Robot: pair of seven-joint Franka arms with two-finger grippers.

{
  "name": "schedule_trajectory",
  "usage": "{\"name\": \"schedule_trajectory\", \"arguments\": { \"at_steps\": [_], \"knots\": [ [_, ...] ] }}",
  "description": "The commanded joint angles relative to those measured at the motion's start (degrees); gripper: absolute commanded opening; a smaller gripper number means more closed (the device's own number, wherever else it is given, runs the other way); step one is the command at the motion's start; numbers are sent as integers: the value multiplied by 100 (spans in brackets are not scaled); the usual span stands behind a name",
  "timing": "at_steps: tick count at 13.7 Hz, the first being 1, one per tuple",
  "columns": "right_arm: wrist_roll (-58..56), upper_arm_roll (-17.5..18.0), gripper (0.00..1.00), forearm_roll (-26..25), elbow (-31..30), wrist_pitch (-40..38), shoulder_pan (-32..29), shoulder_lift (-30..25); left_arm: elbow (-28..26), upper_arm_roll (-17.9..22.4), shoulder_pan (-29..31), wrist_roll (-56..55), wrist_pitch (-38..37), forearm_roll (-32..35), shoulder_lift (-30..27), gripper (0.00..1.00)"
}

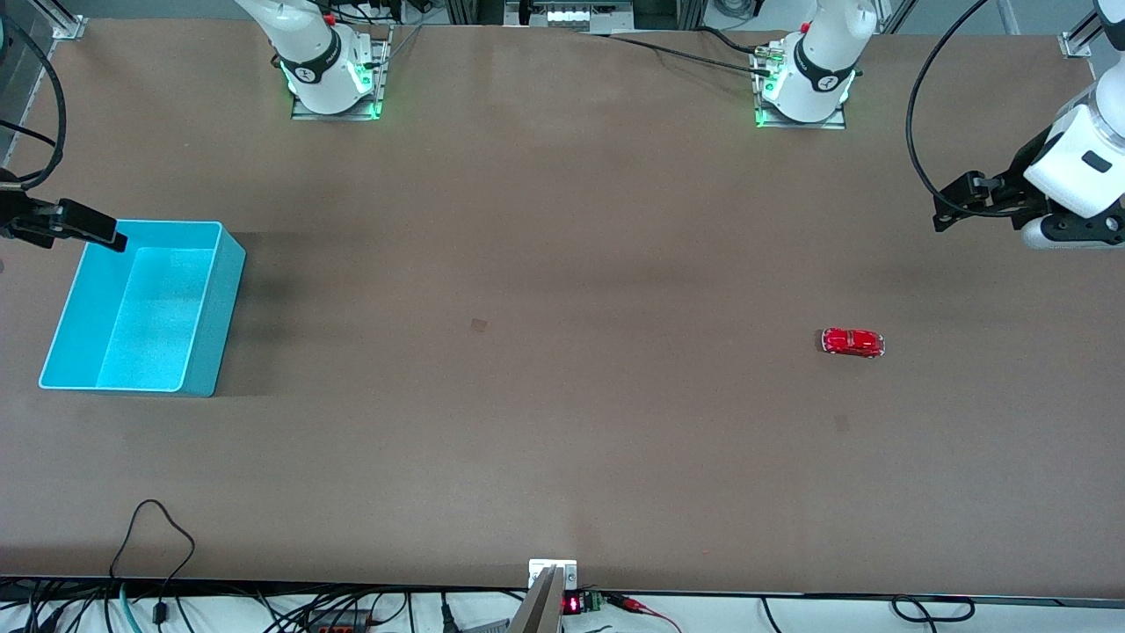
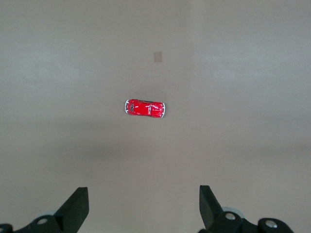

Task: Wind red beetle toy and store in blue box
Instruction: 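Move the left gripper over the red toy car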

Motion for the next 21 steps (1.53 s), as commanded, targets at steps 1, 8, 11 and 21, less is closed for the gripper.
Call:
{"name": "schedule_trajectory", "arguments": {
  "at_steps": [1, 8, 11, 21],
  "knots": [
    [61, 22, 100, 97, 17, 8, -43, -37, 23, -54, 47, -15, -80, -101, -42, 100],
    [61, 22, 100, 97, 25, 8, -35, -37, 67, -63, 30, -50, -622, -136, -7, 100],
    [61, 22, 100, 97, 25, 8, -35, -37, 49, -89, 21, -24, -1546, -215, 72, 100],
    [17, 84, 100, 114, 43, -9, 18, -72, -1328, -72, 697, 5236, 504, -109, 354, 100]
  ]
}}
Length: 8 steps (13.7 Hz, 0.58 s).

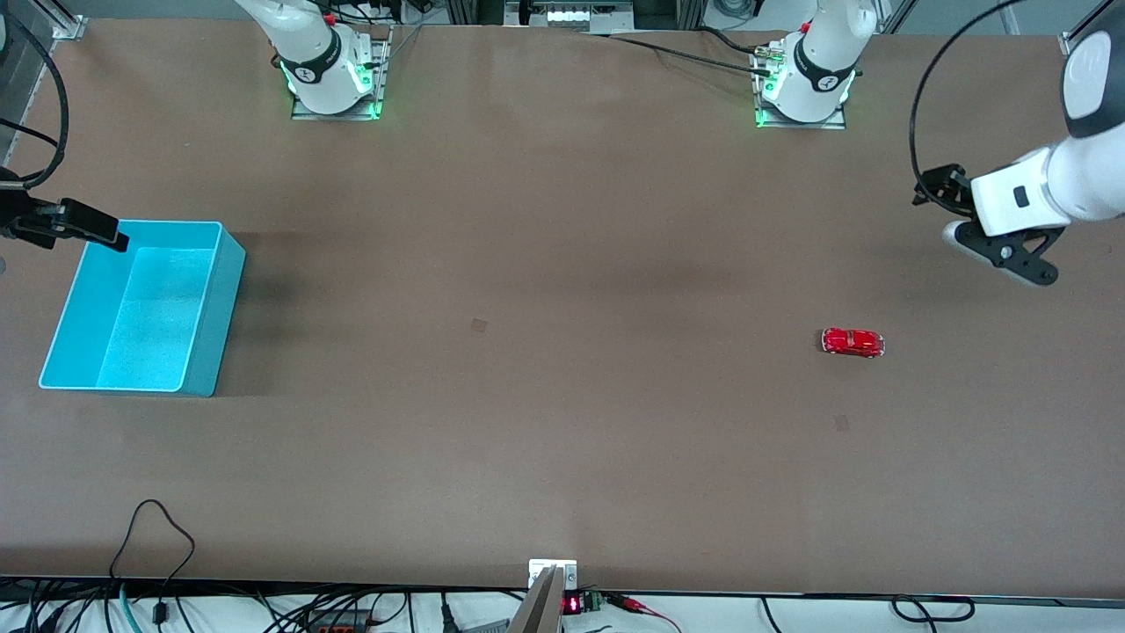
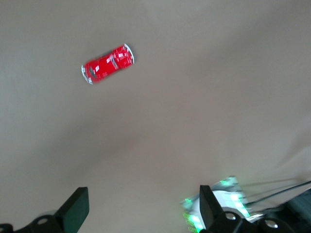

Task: Wind red beetle toy and store in blue box
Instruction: 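Move the left gripper over the red toy car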

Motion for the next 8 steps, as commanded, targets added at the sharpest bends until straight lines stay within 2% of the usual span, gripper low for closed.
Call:
{"name": "schedule_trajectory", "arguments": {
  "at_steps": [1, 4, 8],
  "knots": [
    [8, 102, 100, 112, 135, -57, 5, -72, -711, -38, 148, 1566, 1055, -19, -98, 100],
    [-9, 103, 100, 103, 215, -84, -3, -72, -1204, -38, 201, 2832, 2233, 59, 147, 100],
    [-1, 85, 100, 59, 215, -92, -21, -64, -1276, -38, 210, 4283, 3403, 245, 990, 100]
  ]
}}
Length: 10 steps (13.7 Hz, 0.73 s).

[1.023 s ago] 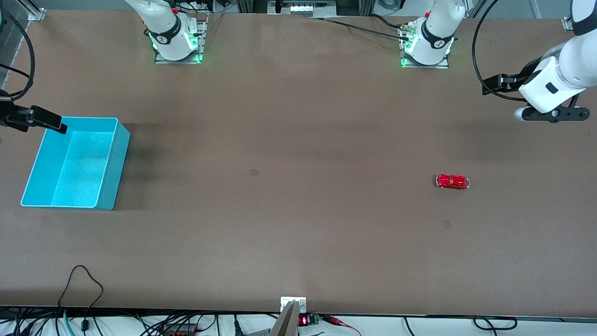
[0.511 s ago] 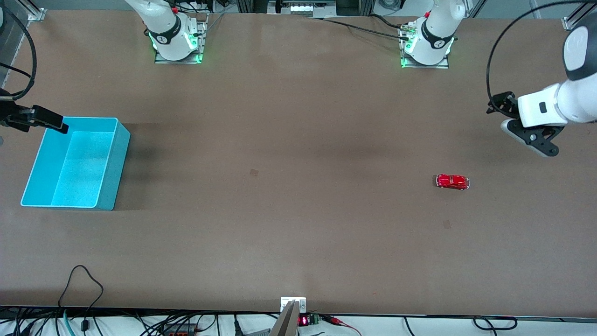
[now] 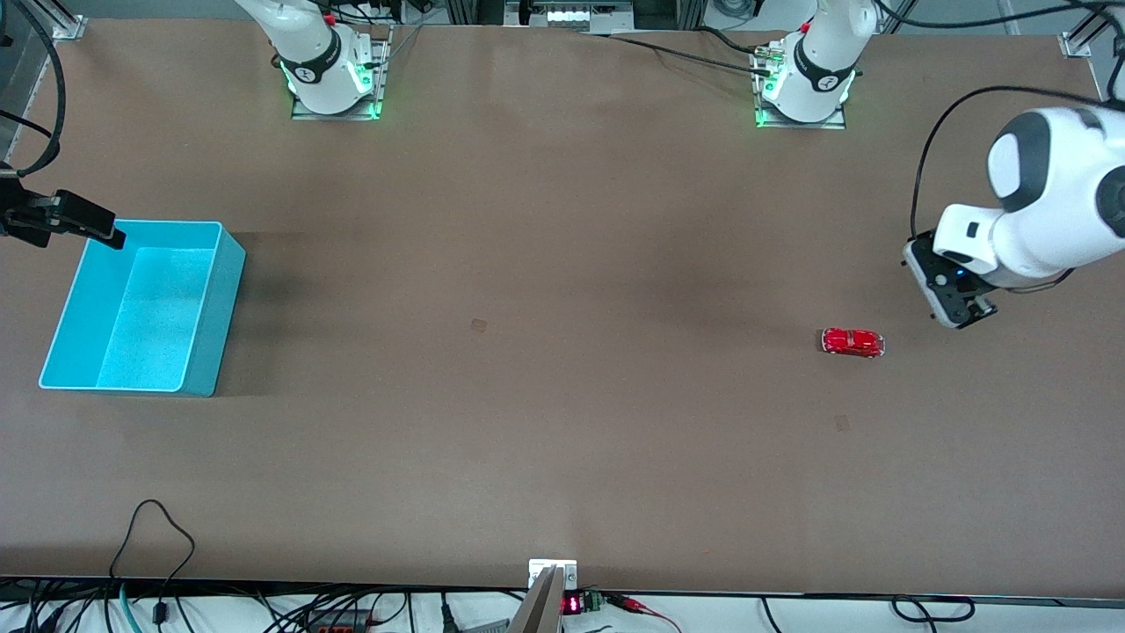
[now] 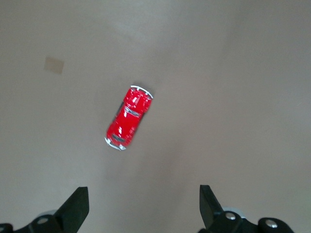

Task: Wind red beetle toy and store in blue box
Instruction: 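Move the left gripper over the red toy car, then lower the left gripper and close it on the red car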

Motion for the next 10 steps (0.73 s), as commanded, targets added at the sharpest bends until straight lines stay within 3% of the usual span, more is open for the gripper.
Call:
{"name": "schedule_trajectory", "arguments": {
  "at_steps": [1, 5, 8, 10],
  "knots": [
    [-9, -5, 100, 33, 51, -71, -36, -14, 63, -31, 35, 950, 662, 122, 579, 100],
    [-9, 4, 100, -2, 51, -80, -10, -23, 63, -48, 27, 1962, 1778, 122, 1353, 100],
    [0, 13, 100, 15, 60, -62, -9, -23, 71, -66, 18, 2289, 1965, 122, 1582, 74],
    [0, 13, 100, 15, 60, -62, -9, -23, 71, -66, 18, 2289, 1965, 88, 1679, 68]
  ]
}}
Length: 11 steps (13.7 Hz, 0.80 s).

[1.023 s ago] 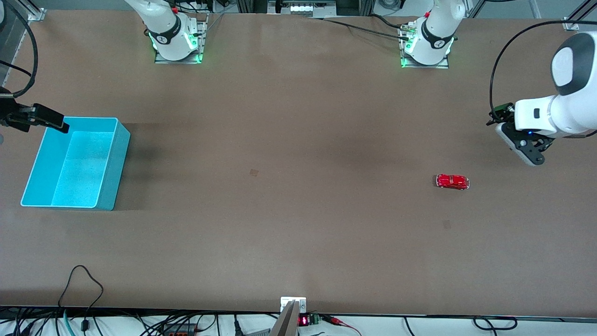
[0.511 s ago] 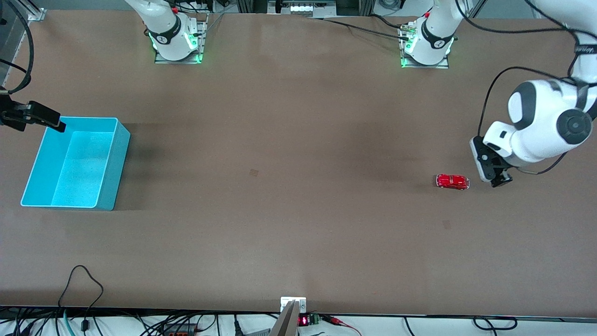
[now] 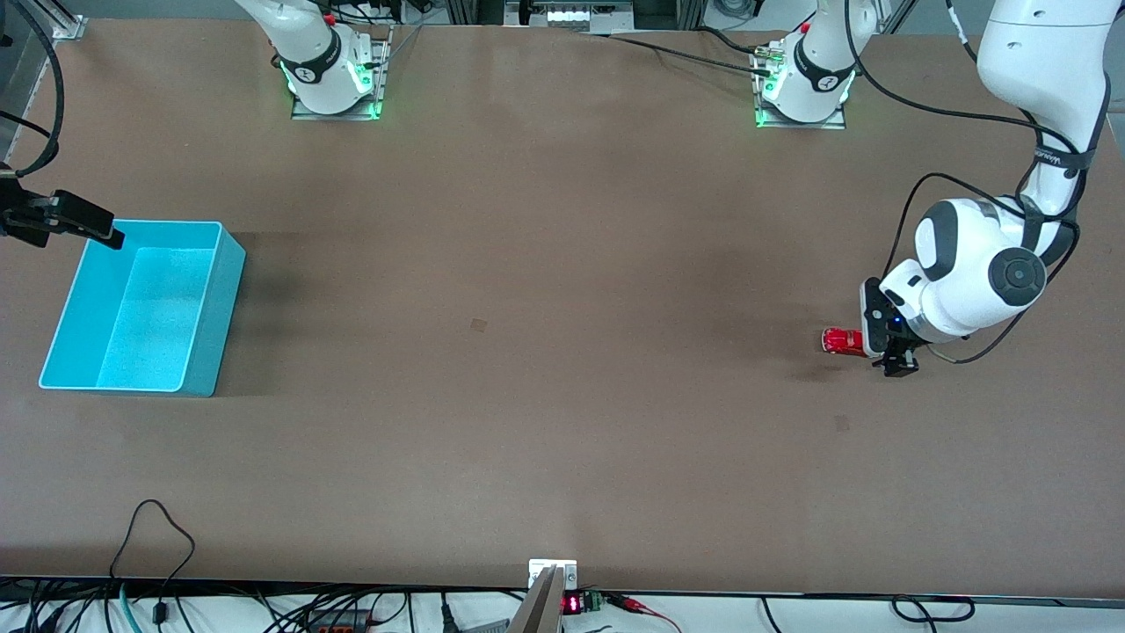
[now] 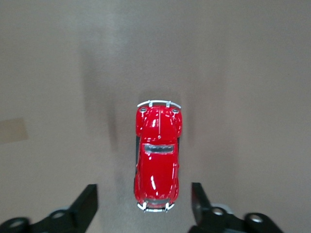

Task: Wind red beetle toy and store in blue box
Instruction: 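Lower the left gripper and close it on the red car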

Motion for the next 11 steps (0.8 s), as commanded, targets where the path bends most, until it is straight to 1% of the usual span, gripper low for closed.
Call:
{"name": "schedule_trajectory", "arguments": {
  "at_steps": [1, 3, 5, 6, 8, 10, 11],
  "knots": [
    [1, 22, 100, 18, 59, -62, -9, -24, 78, -33, 33, 143, 6, 50, 118, 67],
    [-17, 22, 100, 36, 59, -79, -18, -24, 78, -33, 33, 134, 15, 15, 214, 66],
    [-8, 31, 100, 27, 59, -71, 9, -24, 78, -33, 24, 125, 6, -3, 276, 60],
    [-8, 31, 100, 18, 59, -71, 44, -24, 78, -33, 24, 116, -29, -3, 311, 51],
    [-34, 22, 100, 18, 59, -71, 35, -15, 86, -33, 7, 160, -29, -3, 329, 27],
    [-52, 22, 100, 10, 59, -71, 35, -15, 95, -33, 6, 108, -38, -3, 320, 12],
    [-52, 22, 100, 18, 59, -53, 26, -15, 95, -33, 15, 73, -81, -3, 320, 7]
  ]
}}
